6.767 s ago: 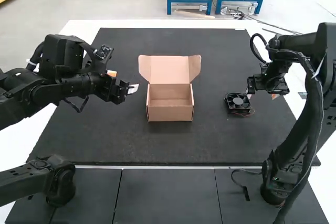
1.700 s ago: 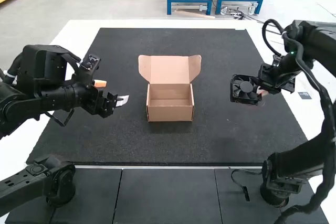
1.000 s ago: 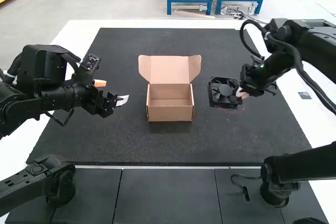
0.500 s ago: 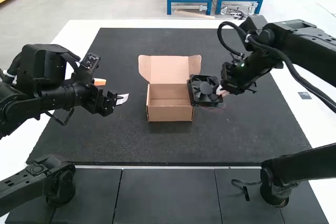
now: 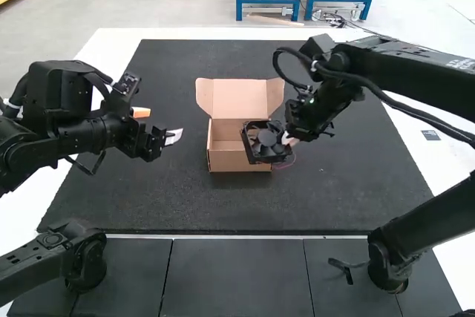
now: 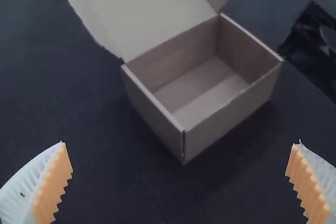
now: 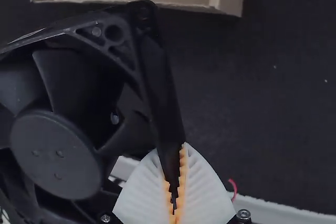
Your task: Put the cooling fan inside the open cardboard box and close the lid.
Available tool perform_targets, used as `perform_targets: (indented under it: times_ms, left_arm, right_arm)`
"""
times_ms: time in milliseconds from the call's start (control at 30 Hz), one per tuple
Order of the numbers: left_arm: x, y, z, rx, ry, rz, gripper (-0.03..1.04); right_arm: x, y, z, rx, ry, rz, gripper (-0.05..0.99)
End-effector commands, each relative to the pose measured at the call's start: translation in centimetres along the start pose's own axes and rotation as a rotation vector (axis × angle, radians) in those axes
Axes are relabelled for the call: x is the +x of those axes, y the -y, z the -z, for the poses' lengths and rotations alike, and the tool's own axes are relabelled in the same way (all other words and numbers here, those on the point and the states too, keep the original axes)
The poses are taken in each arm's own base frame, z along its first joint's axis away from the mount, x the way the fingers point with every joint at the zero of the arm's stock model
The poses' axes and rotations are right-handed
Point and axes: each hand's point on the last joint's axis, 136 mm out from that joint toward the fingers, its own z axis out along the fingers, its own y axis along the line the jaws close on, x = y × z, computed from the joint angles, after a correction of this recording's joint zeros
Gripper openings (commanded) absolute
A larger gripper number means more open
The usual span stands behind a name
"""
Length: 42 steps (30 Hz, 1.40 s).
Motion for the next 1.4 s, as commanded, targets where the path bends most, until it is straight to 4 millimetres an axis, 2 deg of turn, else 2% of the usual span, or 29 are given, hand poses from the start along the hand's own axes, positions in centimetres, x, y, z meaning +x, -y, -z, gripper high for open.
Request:
perform_targets:
  times_ms: [0, 233, 333, 500, 1000, 1367]
  left_arm:
    - [-0.6, -0.1, 0.3, -0.011, 0.031, -0.015, 0.97]
    - [-0.7, -0.1, 0.3, -0.012, 0.034, -0.015, 0.97]
    - [-0.8, -0.1, 0.4, -0.013, 0.037, -0.015, 0.97]
    - [-0.7, -0.1, 0.4, -0.011, 0.035, -0.016, 0.97]
    - [-1.2, -0.1, 0.5, -0.013, 0.054, -0.017, 0.97]
    - [-1.6, -0.2, 0.6, -0.018, 0.066, -0.016, 0.97]
  right_arm:
    - [-0.9, -1.6, 0.4, -0.018, 0.02, -0.002, -0.02]
    - [-1.3, -4.2, -1.6, -0.04, -0.003, 0.016, -0.02]
    - [-2.2, -5.4, -2.2, -0.055, 0.008, 0.006, -0.02]
    - [-3.6, -6.1, -2.9, -0.054, 0.006, -0.025, -0.02]
    - [-8.8, -4.6, -3.9, -0.004, 0.056, -0.108, -0.02]
    - [-9.5, -4.5, -5.3, -0.003, 0.027, -0.137, -0.02]
